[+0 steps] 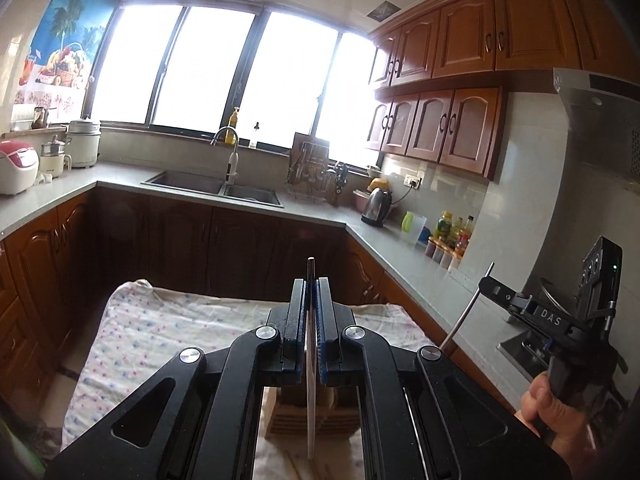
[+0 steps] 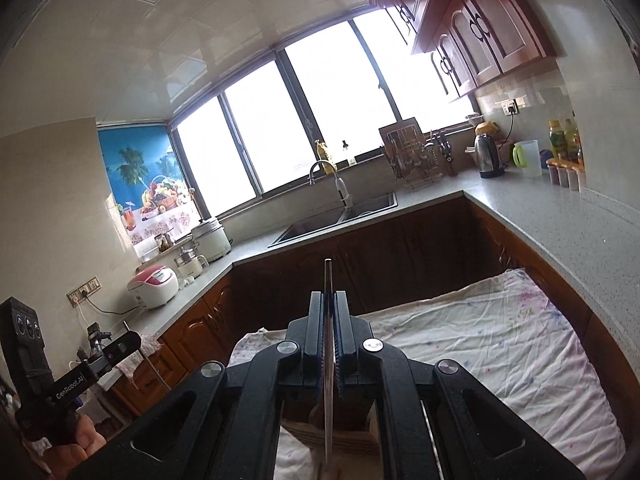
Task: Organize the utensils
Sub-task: 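Carry the steel chopstick in the left tool into the wooden holder while the right tool carries its own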
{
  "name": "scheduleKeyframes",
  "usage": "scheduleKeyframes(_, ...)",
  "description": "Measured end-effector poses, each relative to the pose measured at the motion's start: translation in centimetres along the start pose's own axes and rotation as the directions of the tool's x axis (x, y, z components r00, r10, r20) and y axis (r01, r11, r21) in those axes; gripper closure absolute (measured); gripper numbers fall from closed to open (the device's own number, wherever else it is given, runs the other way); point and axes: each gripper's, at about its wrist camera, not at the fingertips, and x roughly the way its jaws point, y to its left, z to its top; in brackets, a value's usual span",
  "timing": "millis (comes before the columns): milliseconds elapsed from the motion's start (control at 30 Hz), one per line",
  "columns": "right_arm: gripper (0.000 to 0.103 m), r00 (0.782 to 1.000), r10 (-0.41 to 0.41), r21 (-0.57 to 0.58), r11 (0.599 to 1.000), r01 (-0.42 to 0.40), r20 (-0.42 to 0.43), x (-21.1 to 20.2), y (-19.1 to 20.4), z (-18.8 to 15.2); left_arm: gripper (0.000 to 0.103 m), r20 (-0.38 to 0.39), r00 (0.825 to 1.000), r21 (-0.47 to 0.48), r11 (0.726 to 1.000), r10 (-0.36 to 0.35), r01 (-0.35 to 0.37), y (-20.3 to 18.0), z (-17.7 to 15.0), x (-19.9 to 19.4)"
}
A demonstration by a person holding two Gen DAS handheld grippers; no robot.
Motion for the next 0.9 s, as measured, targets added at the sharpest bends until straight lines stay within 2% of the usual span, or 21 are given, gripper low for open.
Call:
scheduleKeyframes(200, 0.099, 0.999, -0.02, -0.01, 1.0, 0.02, 0.031, 2.9, -0.8, 0.9, 0.1, 0.05, 0.998, -0.012, 1.0, 0.029, -0.028, 0.3, 1.1, 4.1)
scheduleKeyframes(400, 0.099, 0.999, -0.038, -0.004, 0.999, 0.038, 0.008, 6.4, -2.3, -1.0, 0.1, 0.063, 0.997, -0.025, 0.998, 0.055, -0.054, 0.9, -1.5, 8.0)
scheduleKeyframes(700, 0.099, 0.999, -0.038, 0.027, 0.999, 0.038, -0.025, 9.6, -3.9, -5.8, 0.1, 0.012, 0.997, -0.051, 0.996, 0.077, -0.076, 2.2, -6.0, 11.3)
scheduleKeyframes(900, 0.098, 0.996, -0.043, 0.039, 0.998, 0.046, -0.073, 10.4, -4.3, -7.4, 0.099, -0.036, 0.996, -0.045, 0.995, 0.084, -0.086, 2.4, -7.6, 12.2)
